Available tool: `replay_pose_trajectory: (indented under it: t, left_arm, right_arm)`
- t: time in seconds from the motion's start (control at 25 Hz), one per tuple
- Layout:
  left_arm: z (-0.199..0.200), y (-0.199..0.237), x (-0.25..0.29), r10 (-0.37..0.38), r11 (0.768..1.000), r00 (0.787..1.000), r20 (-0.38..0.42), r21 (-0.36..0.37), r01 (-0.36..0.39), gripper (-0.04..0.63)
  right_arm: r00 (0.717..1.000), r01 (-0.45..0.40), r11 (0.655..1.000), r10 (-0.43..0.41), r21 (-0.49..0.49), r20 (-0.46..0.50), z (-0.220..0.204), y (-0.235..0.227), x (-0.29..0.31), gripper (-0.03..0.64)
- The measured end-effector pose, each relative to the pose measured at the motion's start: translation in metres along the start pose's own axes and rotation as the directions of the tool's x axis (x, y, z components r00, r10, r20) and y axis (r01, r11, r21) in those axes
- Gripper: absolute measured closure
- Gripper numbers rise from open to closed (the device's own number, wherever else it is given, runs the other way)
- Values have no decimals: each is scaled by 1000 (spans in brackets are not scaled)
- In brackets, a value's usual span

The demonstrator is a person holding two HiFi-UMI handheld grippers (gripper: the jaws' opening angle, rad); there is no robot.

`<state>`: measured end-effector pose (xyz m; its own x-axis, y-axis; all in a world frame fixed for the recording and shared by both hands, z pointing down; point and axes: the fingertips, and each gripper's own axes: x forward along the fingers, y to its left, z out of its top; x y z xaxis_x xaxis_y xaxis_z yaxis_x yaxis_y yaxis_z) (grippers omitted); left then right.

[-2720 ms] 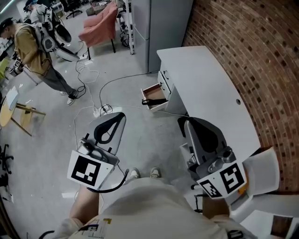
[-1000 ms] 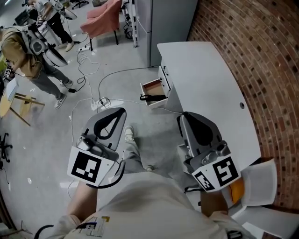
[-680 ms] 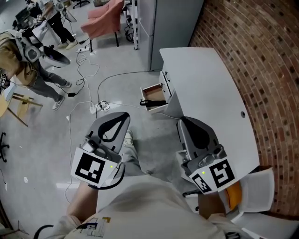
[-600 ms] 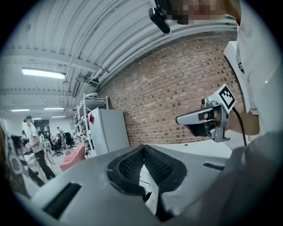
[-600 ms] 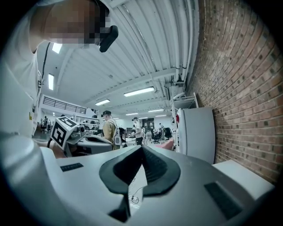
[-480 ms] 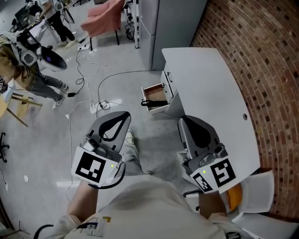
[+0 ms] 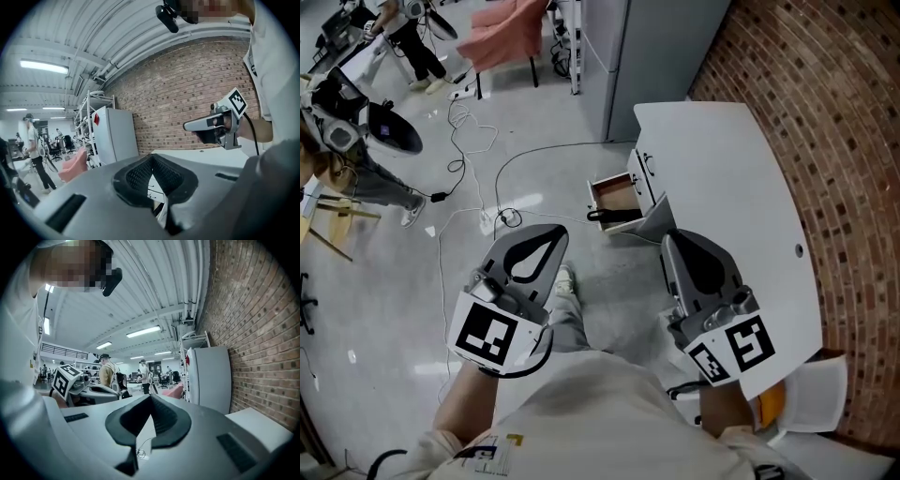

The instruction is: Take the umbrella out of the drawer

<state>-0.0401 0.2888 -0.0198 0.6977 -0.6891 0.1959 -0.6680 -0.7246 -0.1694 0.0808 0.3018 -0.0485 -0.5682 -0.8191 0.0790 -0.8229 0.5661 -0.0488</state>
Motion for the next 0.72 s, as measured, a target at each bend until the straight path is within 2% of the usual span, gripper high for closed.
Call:
replay_pose_trajectory:
  t: [0.24, 0.48, 0.72]
  left_arm:
    - [-1, 54, 30, -40, 999, 999, -4, -1, 40, 588]
    - [-7, 125, 58, -51, 997, 999, 7, -50, 52, 588]
    - [-15, 182, 90, -86, 995, 996, 16, -41, 86, 588]
  right_arm:
    - [1000, 17, 1000, -17, -4, -23, 10, -16, 62, 610]
    - [997, 50, 999, -51, -10, -56, 14, -32, 132, 611]
    - [993, 67, 998, -67, -7, -99, 9, -44, 198, 611]
